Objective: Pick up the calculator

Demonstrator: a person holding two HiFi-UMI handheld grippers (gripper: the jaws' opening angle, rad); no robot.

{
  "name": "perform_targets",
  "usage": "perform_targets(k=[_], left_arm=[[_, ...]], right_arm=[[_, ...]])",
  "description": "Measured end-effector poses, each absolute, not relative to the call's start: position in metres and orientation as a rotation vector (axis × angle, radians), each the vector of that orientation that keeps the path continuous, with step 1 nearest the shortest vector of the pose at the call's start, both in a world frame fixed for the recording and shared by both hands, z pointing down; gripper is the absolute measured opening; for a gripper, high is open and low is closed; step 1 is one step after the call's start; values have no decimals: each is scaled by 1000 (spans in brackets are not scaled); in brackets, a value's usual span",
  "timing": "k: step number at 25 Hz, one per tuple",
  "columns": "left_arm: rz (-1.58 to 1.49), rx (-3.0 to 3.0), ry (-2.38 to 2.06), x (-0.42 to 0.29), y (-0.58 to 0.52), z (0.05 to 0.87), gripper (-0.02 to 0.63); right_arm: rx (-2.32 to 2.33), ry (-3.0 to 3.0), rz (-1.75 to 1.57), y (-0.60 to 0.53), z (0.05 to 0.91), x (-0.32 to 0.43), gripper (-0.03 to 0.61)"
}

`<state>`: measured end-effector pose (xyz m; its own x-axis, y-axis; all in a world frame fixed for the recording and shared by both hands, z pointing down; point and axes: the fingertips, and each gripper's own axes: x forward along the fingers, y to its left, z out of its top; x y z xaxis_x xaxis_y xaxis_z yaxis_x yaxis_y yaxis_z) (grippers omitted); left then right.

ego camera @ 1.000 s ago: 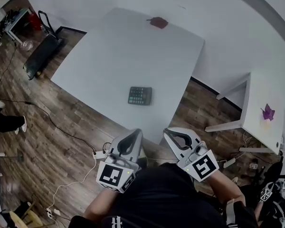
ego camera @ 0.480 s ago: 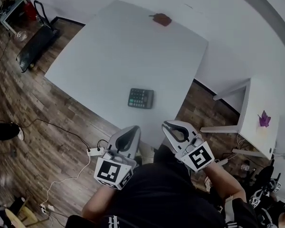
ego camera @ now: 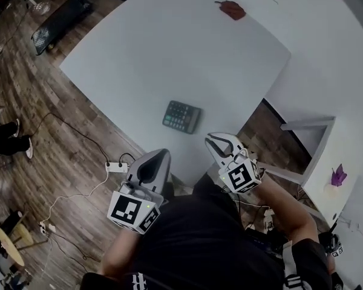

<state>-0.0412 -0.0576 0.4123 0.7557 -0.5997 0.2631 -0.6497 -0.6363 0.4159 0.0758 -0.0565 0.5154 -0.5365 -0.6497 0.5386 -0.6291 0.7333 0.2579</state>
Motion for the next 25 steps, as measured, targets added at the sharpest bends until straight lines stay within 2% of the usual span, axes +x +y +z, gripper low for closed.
perform_targets(k=[6, 12, 16, 25], left_arm=[[159, 2378, -1026, -22, -62, 429, 6], [168, 2293, -1160, -20, -70, 439, 6], [169, 2231, -1241, -25, -70, 443, 6], [164, 2135, -1327, -37, -65, 456, 6]], right_arm=[[625, -2215, -322, -75, 583, 86, 89], [331, -2062, -753, -88, 647, 88, 127], [178, -1981, -936, -90, 682, 88, 138], [24, -1905, -1120, -96, 720, 70, 138]])
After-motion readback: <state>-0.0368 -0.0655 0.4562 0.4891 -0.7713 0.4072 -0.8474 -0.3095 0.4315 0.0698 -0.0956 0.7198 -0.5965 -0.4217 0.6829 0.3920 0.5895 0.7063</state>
